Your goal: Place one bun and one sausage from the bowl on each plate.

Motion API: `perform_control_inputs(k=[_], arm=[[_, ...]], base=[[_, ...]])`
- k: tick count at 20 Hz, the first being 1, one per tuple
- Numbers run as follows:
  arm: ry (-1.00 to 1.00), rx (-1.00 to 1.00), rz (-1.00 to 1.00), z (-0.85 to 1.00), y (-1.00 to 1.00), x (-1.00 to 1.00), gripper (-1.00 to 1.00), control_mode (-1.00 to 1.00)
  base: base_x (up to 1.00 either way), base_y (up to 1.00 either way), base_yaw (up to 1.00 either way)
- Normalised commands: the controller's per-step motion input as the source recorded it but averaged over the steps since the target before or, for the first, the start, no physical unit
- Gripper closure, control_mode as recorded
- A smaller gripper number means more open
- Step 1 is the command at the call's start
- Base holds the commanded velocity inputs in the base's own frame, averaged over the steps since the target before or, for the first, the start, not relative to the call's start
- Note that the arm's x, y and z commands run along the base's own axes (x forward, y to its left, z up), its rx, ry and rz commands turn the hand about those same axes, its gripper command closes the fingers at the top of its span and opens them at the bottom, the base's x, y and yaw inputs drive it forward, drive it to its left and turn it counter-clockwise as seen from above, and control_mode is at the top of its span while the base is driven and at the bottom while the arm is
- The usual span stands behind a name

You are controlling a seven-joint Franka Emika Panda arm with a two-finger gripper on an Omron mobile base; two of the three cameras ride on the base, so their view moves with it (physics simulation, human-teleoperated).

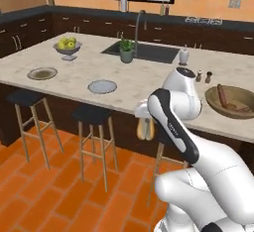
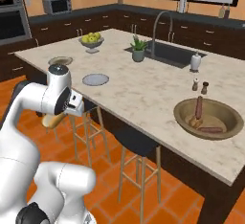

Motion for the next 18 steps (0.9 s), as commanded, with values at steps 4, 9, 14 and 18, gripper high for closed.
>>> perform_control_inputs(k=[4, 9, 14, 18], arm=[[0.0, 0.0, 0.0, 0.0, 0.0, 0.0, 1.0, 1.0], [0.0, 0.0, 0.0, 0.0, 0.0, 0.0, 1.0, 1.0], [0.0, 0.0, 0.0, 0.0, 0.0, 0.0, 1.0, 1.0], [0.0, 0.0, 0.0, 0.0, 0.0, 0.0, 1.0, 1.0]], base=[[0.55, 1.0, -0.34], [0.65, 1.0, -0.34], [0.48, 1.0, -0.28], [0.74, 1.0, -0.25]])
